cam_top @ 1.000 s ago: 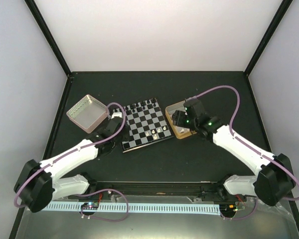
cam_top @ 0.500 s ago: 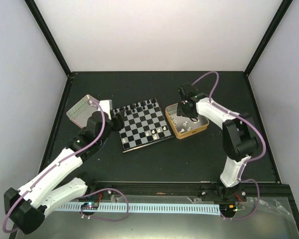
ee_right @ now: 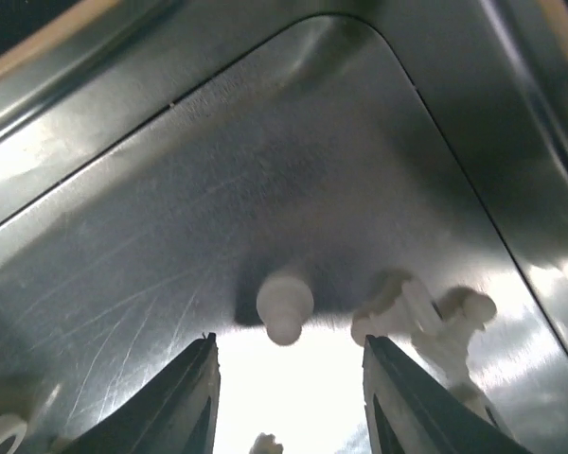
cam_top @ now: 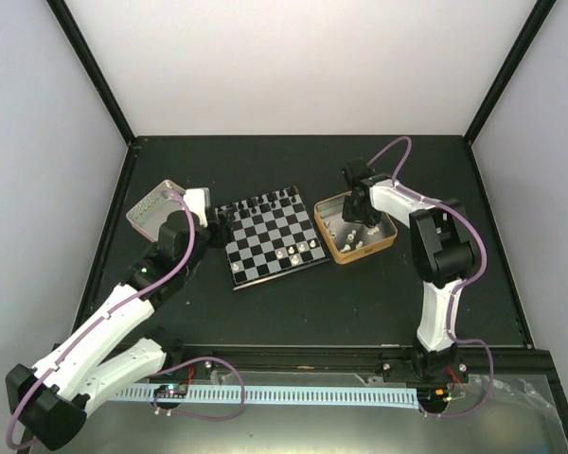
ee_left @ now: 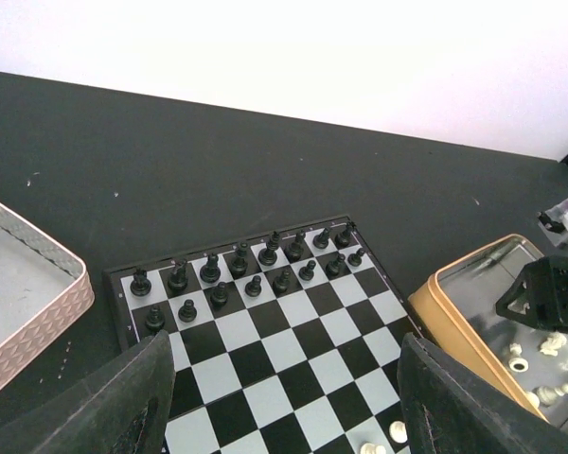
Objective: Set up the chess pieces on the board
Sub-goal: Pick up the chess piece from the storage box.
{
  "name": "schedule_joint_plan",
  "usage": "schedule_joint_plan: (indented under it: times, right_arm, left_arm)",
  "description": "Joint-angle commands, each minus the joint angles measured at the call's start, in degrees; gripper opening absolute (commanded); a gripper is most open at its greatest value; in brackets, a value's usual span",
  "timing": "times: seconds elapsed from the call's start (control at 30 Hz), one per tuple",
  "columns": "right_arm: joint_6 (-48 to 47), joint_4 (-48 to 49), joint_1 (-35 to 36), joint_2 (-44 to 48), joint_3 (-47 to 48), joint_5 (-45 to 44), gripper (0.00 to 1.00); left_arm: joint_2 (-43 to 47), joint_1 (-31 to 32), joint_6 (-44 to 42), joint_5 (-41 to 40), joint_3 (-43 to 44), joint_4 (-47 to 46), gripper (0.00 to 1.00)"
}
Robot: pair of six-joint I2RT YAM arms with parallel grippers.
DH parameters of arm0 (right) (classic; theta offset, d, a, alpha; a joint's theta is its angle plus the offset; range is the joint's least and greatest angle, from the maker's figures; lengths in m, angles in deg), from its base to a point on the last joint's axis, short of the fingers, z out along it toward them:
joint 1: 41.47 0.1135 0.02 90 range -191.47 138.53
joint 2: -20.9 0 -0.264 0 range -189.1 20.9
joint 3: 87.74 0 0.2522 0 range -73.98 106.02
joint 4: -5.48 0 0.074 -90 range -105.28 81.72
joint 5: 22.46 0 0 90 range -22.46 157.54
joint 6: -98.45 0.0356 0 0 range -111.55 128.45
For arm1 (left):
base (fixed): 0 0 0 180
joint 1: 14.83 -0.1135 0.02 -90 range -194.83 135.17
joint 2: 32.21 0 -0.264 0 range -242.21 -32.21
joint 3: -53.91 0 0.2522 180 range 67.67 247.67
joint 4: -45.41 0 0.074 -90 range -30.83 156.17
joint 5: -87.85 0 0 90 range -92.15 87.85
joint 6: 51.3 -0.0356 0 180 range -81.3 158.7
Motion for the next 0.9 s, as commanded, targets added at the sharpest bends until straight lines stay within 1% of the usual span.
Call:
schedule_joint_plan:
  times: [0.0, 0.23, 0.37, 0.5, 0.63, 0.73, 0.87]
  right_arm:
    - [-1.9, 1.1, -0.5, -2.3, 3.0, -0.2, 0.41]
    - [-2.6, 1.0, -0.5, -3.9, 5.0, -1.6, 0.26]
    - [-2.6, 0.8, -0.6, -4.9, 5.7, -1.7, 0.23]
    - [-2.3, 0.3, -0.6, -5.5, 5.9, -2.0, 0.13]
    - [-2.0, 0.0, -0.6, -4.2, 5.5, -3.1, 0.05]
    - [-2.2, -0.1, -0.6, -1.7, 4.8, -3.6, 0.03]
    - [-2.7, -0.8, -0.5, 2.9, 3.9, -2.0, 0.02]
  left_arm:
    - [0.1, -0.6, -1.0, 1.1, 1.2, -1.4, 0.66]
    - [0.6, -0.9, -1.0, 1.3, 0.9, -1.3, 0.66]
    - [0.7, -1.0, -0.8, 1.4, 0.8, -1.2, 0.66]
    - [0.9, -1.2, -0.8, 1.2, 0.7, -1.1, 0.66]
    - [1.1, -1.2, -0.8, 1.3, 0.6, -1.2, 0.66]
    - [1.1, -1.2, -0.8, 1.3, 0.7, -1.2, 0.66]
    - [1.4, -1.2, -0.7, 1.5, 0.7, -1.5, 0.66]
